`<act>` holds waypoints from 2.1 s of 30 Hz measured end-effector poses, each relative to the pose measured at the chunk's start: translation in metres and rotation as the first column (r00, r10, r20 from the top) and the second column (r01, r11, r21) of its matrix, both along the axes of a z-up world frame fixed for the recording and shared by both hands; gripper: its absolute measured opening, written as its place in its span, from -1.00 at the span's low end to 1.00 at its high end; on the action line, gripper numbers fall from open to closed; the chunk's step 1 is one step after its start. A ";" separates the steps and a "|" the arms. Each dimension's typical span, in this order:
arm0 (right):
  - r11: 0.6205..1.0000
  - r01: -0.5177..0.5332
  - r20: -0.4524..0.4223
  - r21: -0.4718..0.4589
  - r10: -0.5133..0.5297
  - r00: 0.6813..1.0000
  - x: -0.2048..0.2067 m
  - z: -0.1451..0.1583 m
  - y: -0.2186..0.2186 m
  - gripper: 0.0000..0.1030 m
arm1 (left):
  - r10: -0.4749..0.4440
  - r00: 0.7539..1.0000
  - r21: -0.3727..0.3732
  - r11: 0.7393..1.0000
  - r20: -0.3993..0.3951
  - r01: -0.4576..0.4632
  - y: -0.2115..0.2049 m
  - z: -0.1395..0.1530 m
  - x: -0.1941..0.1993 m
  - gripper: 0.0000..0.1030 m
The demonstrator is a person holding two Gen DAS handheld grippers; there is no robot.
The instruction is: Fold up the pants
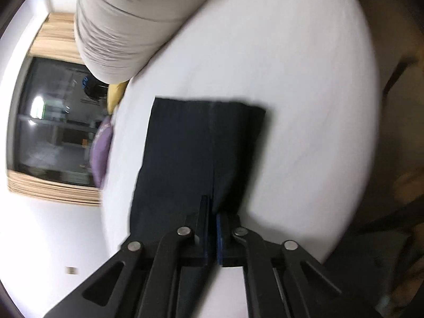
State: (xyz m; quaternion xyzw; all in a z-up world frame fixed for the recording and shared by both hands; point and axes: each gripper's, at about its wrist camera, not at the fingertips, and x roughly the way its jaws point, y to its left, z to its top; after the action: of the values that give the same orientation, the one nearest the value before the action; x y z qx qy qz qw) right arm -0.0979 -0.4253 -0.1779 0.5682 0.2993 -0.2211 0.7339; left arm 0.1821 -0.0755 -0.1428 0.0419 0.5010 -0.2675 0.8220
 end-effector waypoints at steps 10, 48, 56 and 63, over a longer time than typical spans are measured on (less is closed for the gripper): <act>0.866 -0.400 -0.056 -0.300 0.403 0.914 0.085 0.098 0.104 -0.49 | 0.055 0.995 -0.059 0.997 0.081 -0.050 0.002 0.029 0.006 -0.79; 0.894 -0.445 0.234 0.041 0.425 0.875 0.177 -0.037 0.047 -1.00 | 0.087 0.995 -0.143 0.987 0.050 -0.079 0.011 -0.008 0.078 -0.79; 0.997 0.030 0.069 -0.064 -0.026 0.997 0.110 -0.022 -0.134 -1.00 | 0.104 0.993 -0.135 0.986 0.047 -0.097 0.016 -0.008 0.079 -0.79; 0.957 -0.283 0.227 -0.067 0.291 0.929 0.135 0.025 -0.015 -0.90 | 0.018 0.999 -0.222 0.975 0.041 -0.008 -0.047 0.026 0.077 -0.79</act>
State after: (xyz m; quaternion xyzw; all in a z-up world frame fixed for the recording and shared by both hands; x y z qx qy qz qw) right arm 0.0375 -0.4403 -0.1525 0.5284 0.2867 -0.0477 0.7977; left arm 0.2592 -0.1220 -0.1167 -0.0477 0.4505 -0.3155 0.8338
